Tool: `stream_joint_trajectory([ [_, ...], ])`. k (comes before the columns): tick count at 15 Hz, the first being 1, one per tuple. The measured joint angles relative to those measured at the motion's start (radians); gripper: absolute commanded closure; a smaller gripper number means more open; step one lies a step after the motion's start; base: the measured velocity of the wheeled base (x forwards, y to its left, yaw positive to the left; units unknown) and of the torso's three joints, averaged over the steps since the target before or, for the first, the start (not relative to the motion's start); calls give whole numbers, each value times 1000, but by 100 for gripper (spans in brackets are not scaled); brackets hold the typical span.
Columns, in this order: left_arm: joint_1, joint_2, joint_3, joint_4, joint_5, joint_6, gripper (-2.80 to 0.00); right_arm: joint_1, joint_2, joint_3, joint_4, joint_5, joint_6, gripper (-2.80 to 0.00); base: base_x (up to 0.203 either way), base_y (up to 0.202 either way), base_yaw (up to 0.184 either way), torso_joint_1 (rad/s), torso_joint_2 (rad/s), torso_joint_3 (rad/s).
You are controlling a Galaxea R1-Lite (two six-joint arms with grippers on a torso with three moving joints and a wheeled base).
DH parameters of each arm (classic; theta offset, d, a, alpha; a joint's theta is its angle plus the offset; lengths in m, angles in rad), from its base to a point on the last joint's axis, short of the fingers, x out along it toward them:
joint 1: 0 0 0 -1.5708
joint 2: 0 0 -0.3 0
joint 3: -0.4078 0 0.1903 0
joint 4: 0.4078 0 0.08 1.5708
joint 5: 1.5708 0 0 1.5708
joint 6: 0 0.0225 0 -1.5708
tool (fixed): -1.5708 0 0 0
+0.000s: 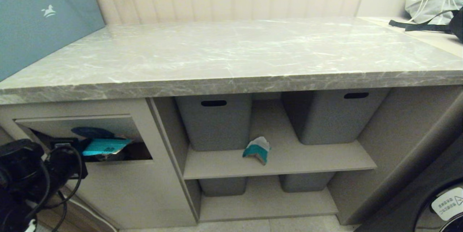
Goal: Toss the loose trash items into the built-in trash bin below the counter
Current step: Put the garbage in the trash can
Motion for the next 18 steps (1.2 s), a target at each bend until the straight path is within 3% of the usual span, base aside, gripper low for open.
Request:
stream_joint_trajectory([
  [6, -11, 87, -98, 0, -10, -62, 0, 0, 0, 0, 0, 0, 0, 0, 0, 0, 0, 0, 0, 0],
  [13, -14, 195, -288, 0, -13, -72, 0, 0, 0, 0, 0, 0, 0, 0, 0, 0, 0, 0, 0, 0],
  [14, -15, 204, -297, 0, -13, -71, -280, 0, 0, 0, 0, 0, 0, 0, 0, 0, 0, 0, 0, 0],
  [18, -23, 218, -306, 1, -29, -70, -280, 0, 0, 1, 0, 0, 0, 0, 0, 0, 0, 0, 0, 0],
])
